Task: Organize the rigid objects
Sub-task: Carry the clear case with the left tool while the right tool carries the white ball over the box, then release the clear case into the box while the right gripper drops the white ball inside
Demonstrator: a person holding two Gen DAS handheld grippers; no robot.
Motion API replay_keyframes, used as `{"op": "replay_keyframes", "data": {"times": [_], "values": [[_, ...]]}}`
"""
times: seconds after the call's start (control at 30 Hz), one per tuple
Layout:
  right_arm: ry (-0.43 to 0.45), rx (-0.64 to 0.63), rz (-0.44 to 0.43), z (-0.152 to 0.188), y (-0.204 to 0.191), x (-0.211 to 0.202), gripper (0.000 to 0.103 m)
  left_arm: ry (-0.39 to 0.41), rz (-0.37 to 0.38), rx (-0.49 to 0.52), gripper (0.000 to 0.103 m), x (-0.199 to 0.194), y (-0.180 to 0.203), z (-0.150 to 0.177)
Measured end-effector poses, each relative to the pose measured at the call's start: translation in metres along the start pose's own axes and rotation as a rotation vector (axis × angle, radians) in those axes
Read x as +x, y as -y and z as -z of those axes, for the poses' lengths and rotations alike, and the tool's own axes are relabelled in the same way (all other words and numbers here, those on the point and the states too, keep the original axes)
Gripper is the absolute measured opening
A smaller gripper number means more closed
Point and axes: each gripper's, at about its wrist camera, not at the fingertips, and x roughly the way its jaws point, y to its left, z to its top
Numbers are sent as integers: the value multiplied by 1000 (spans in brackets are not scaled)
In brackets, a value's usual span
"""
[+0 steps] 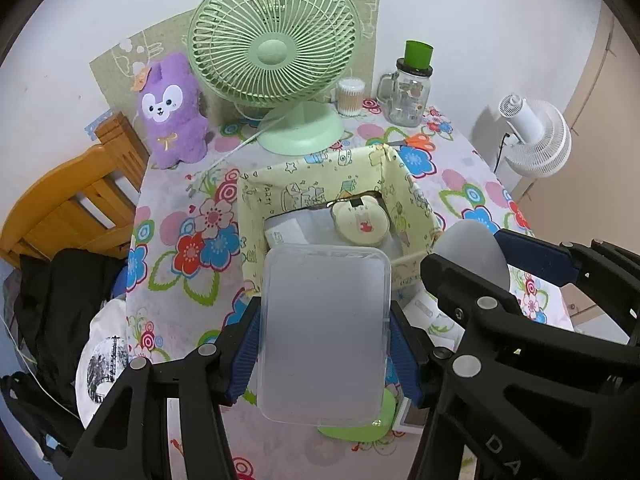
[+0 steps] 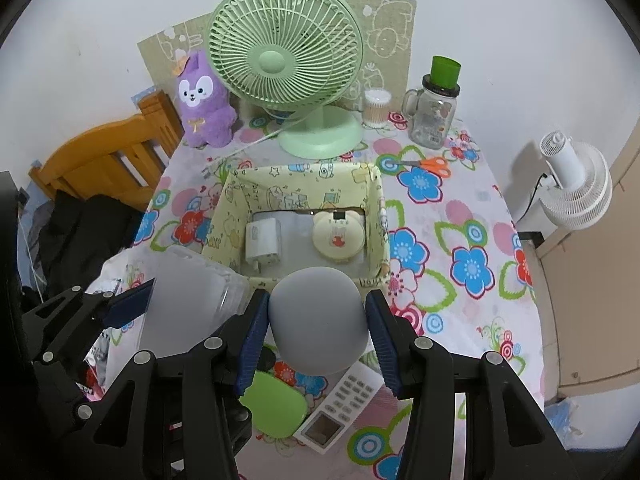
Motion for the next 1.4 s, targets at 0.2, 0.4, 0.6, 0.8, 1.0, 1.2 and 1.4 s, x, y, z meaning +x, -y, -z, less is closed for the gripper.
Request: {"op": "replay_keyframes", "data": {"times": [0.2,0.4,0.6,0.8,1.0,1.2,1.4], "values": [[5,-21,-4,-15,2,4,52,5,-11,-8,60,5,-1,-12],[-5,-35,-16,-25,5,14,52,-1,-23,-25,60,14,-3,-23],[-4,-50,-31,-39,7,24,52,3,-36,-36,60,22,-6,-34],[-14,-52,-41,-50,12,37,52,-4,-45,-46,60,34,-7,-44],[-35,-53,-49,-60,17,55,52,-23,-46,-57,60,49,-8,-52],[-64,-57,-60,-67,23,74,52,-43,-53,-60,60,66,-8,-58],[-84,-65,-71,-75,26,91,53,-56,-64,-68,60,81,-10,-63]]}}
